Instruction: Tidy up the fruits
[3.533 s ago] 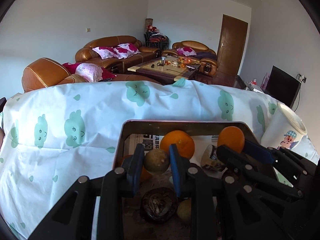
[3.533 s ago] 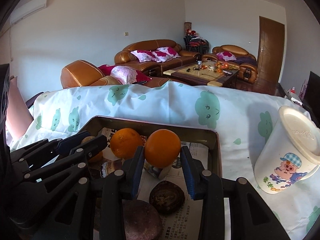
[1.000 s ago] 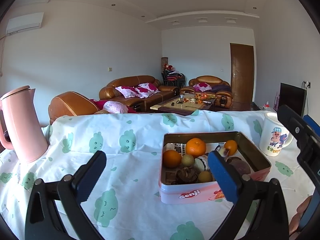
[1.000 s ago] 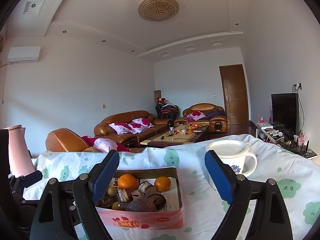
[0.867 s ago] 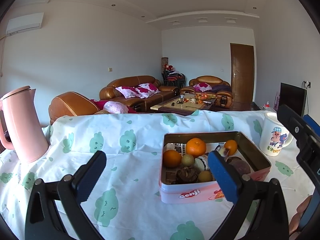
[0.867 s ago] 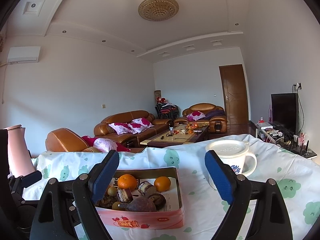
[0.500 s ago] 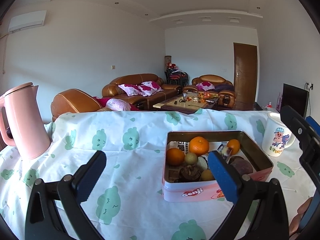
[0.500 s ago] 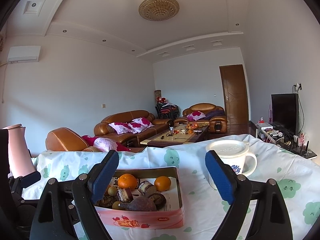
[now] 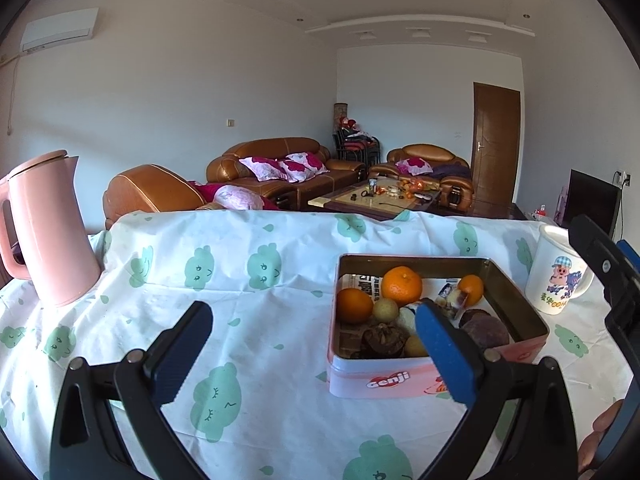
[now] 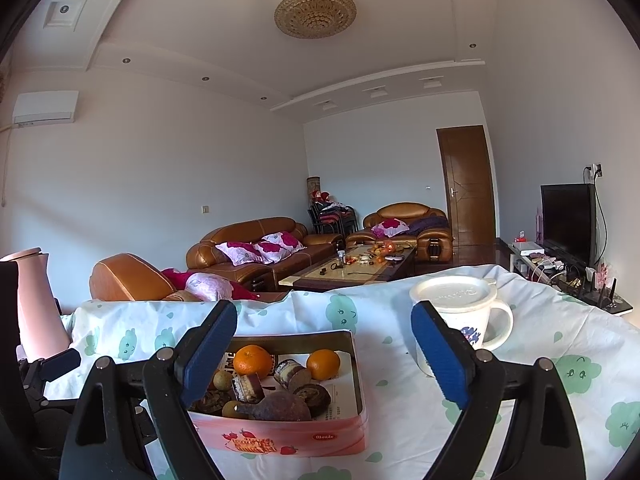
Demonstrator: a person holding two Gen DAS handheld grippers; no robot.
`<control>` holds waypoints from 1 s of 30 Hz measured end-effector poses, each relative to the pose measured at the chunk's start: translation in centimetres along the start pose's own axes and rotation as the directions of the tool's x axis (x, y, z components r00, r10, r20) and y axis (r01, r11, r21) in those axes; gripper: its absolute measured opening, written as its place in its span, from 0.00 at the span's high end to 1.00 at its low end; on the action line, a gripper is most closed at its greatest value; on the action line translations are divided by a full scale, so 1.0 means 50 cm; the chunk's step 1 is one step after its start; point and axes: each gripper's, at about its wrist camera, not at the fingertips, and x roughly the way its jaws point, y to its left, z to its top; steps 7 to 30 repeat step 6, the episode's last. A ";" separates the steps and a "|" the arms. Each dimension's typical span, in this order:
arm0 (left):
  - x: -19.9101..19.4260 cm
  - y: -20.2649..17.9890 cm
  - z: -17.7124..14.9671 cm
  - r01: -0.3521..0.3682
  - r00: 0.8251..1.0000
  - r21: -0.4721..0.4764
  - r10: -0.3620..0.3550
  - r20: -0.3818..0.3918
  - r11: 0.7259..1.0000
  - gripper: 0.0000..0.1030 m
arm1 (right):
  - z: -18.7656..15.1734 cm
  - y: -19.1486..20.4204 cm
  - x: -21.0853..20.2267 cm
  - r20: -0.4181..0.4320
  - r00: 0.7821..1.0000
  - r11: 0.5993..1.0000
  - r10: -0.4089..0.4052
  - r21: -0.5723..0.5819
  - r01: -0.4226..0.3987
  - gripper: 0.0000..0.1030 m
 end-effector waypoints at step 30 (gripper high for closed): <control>0.001 -0.003 0.000 -0.001 1.000 0.001 0.001 -0.009 1.000 0.00 | 0.000 0.001 0.001 -0.005 1.000 1.000 0.000 0.000 0.000 0.12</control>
